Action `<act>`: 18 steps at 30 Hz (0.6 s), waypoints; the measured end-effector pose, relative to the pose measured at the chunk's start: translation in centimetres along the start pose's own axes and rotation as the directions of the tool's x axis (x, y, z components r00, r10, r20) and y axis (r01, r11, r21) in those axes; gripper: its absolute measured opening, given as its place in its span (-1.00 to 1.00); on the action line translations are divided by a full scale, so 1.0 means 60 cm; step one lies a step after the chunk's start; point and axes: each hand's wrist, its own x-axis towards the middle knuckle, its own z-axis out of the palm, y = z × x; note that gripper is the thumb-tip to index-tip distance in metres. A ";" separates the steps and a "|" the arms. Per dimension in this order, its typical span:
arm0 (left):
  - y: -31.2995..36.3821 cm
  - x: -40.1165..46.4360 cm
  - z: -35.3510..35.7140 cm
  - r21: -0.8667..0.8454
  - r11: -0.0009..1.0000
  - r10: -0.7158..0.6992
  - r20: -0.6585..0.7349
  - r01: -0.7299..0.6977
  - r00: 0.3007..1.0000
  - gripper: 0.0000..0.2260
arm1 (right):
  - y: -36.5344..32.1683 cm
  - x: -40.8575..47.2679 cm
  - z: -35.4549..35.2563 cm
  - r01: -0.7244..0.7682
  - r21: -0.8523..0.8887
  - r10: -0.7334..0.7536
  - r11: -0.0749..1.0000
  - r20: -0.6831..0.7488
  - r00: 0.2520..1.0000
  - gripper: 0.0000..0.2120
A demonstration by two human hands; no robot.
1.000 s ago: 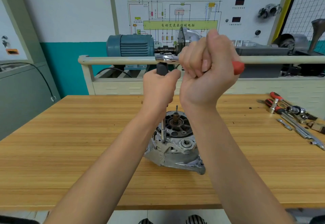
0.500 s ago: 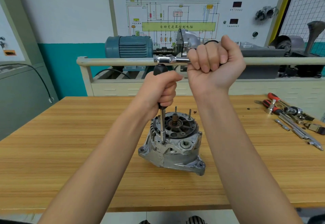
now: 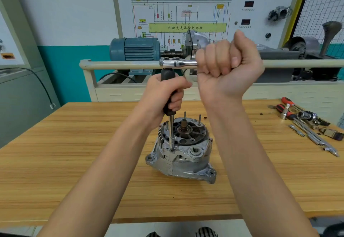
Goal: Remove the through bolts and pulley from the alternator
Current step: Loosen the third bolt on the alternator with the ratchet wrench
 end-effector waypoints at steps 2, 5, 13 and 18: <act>0.008 -0.001 -0.012 -0.050 0.997 -0.043 0.237 0.056 0.970 -0.69 | -0.009 0.015 -0.015 -0.163 0.221 0.188 0.962 -0.096 0.977 -0.52; 0.007 0.002 -0.007 -0.027 0.996 -0.078 0.293 0.090 0.953 -0.63 | -0.011 0.026 -0.032 -0.201 0.381 0.275 0.903 -0.152 0.949 -0.53; -0.007 0.010 0.022 0.025 1.000 0.006 -0.299 0.002 0.954 -0.60 | 0.013 -0.002 -0.002 0.026 -0.020 -0.027 0.999 -0.039 0.999 -0.46; -0.010 0.014 0.031 0.039 0.999 0.025 -0.410 -0.010 0.912 -0.63 | 0.042 -0.031 0.024 0.367 -0.296 -0.326 0.882 0.180 0.928 -0.63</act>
